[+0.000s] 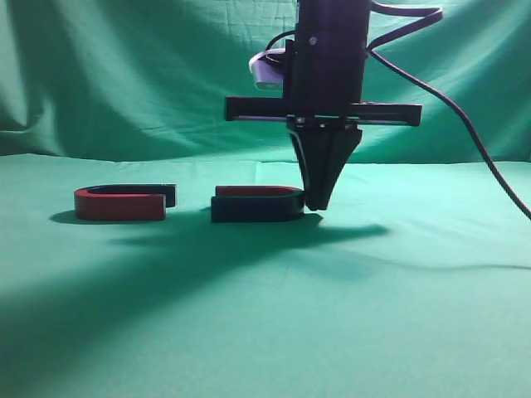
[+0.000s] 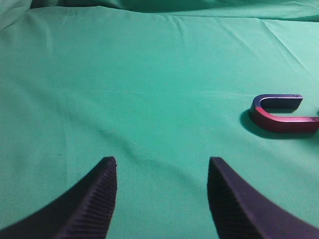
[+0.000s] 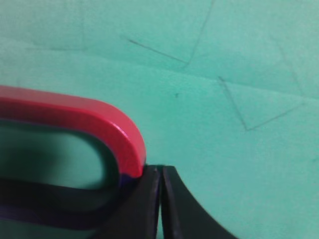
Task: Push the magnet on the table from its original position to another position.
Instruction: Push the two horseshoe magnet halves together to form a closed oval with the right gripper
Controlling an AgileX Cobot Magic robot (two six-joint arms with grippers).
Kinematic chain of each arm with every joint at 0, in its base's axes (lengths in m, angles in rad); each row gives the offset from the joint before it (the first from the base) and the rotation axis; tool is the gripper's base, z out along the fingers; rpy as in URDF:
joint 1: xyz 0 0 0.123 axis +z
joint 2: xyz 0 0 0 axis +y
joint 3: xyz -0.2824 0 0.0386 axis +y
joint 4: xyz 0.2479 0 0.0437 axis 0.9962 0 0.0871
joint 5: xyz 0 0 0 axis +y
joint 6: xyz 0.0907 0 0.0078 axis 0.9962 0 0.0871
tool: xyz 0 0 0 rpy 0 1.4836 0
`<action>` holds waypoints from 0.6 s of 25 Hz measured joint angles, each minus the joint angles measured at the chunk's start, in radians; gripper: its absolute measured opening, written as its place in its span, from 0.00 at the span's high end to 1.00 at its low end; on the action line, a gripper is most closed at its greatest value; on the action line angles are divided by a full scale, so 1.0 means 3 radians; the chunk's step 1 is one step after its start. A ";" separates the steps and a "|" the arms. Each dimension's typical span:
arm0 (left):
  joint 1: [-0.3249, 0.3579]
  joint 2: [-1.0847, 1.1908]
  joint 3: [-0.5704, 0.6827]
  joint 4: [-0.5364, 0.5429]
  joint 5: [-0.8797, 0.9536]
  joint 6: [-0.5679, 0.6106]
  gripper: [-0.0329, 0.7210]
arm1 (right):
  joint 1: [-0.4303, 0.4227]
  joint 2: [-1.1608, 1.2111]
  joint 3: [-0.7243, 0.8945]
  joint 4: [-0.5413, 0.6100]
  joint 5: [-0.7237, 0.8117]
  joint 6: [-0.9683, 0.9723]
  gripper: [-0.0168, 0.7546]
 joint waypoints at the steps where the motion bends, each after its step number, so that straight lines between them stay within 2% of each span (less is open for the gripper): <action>1: 0.0000 0.0000 0.0000 0.0000 0.0000 0.0000 0.46 | 0.0006 0.0000 0.0000 0.0031 -0.0025 0.0000 0.98; 15: 0.0000 0.0000 0.0000 0.0000 0.0000 0.0000 0.46 | 0.0007 0.0000 0.0000 0.0337 -0.0252 0.0012 0.98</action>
